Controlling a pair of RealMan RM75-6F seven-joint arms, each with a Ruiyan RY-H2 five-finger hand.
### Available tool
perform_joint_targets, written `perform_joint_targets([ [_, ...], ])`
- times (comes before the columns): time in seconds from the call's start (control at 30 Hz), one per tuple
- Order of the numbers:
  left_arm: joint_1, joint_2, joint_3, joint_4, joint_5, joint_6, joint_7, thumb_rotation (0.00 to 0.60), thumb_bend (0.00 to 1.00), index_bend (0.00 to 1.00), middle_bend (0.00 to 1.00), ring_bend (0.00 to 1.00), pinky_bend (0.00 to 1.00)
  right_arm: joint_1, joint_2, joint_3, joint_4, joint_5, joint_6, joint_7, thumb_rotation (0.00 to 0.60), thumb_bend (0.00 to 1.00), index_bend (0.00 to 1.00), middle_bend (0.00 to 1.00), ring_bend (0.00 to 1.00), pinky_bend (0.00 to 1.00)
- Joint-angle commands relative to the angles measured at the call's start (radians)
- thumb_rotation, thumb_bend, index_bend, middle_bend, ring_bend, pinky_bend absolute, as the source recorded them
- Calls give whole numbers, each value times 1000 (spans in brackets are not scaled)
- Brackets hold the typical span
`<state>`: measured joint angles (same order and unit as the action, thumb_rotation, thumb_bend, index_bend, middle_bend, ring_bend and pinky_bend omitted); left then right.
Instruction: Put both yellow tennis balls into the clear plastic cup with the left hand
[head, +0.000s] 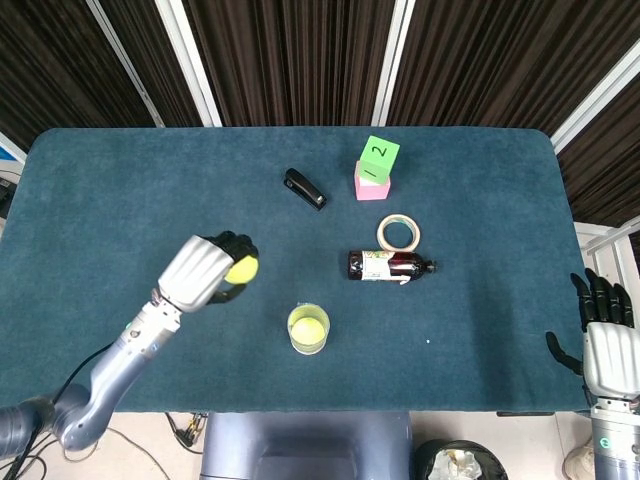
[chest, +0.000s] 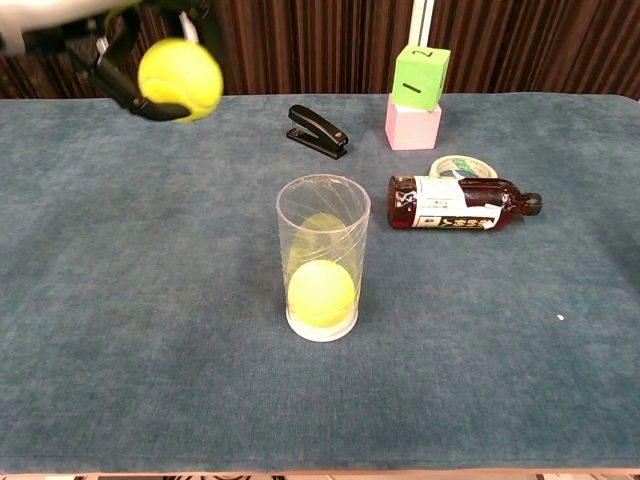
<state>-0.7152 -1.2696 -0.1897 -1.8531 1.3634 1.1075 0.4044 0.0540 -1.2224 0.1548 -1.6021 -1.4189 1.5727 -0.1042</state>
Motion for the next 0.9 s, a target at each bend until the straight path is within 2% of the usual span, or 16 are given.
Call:
perform_joint_targets([
  [0.03,-12,37,-13,-111,-8,-3,45,600,363,407,497,486,701,0,0,0,0,1,-1,1,600,352,90,0,0,0],
  [0.33,-49,9,2,-195,-46,-80,22,600,359,407,494,484,700,1,-1,2,0,3,-1,0,600,352,90,0,0,0],
  [0.63,-91,-37,2,-190,-85,-128,37,600,351,404,484,472,691,-1,1,3,0,2,2,3,600,352,90,0,0,0],
  [0.9,-115,-78,18,-172,-96,-134,97,600,292,391,464,451,683,-3,5,7,-2,4,6,11,600,352,90,0,0,0],
])
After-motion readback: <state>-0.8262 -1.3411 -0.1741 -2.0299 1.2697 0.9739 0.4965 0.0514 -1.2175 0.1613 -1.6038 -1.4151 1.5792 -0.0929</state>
